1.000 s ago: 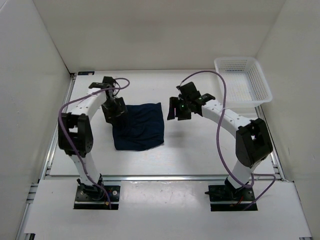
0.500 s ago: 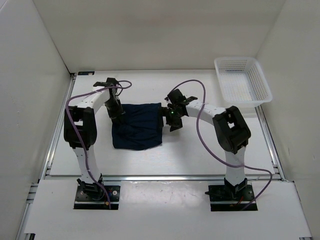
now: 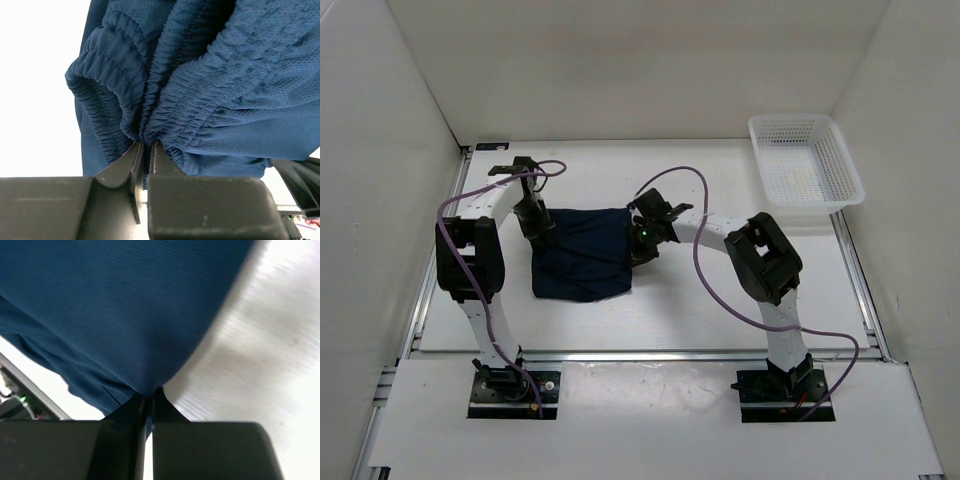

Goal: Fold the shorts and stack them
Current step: Fold the shorts

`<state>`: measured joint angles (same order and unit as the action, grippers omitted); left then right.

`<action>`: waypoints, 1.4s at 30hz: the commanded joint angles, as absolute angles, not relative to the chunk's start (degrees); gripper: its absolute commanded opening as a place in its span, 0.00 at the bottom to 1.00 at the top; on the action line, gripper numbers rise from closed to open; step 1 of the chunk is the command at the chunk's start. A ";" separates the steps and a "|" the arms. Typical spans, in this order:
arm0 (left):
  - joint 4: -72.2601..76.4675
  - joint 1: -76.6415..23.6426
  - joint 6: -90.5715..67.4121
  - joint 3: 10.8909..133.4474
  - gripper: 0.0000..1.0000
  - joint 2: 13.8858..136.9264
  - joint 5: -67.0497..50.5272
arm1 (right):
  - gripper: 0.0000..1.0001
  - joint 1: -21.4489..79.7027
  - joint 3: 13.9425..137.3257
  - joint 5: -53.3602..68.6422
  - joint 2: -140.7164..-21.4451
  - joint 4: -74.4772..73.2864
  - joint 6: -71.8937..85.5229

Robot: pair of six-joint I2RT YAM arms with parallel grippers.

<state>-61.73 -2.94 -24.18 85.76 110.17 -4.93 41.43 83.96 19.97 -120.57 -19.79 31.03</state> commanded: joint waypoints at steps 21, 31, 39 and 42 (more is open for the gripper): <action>-60.99 -11.78 -26.63 82.87 0.50 104.07 -8.28 | 0.98 38.14 63.80 -6.13 -93.09 -24.68 30.42; -71.37 -10.64 -22.59 100.02 1.00 88.44 -4.14 | 1.00 35.43 69.87 -36.54 -72.63 -41.12 29.09; -63.73 -8.79 -22.59 91.42 1.00 64.47 0.44 | 1.00 34.19 67.76 -48.86 -59.16 -50.79 33.91; -61.88 -8.79 -24.16 85.88 1.00 58.21 0.97 | 0.97 34.19 66.27 -48.70 -53.98 -52.56 34.80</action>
<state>-63.81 -8.99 -23.38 89.97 61.14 -1.06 34.13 67.22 -43.81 -57.56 -48.31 32.49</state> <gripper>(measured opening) 0.995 0.977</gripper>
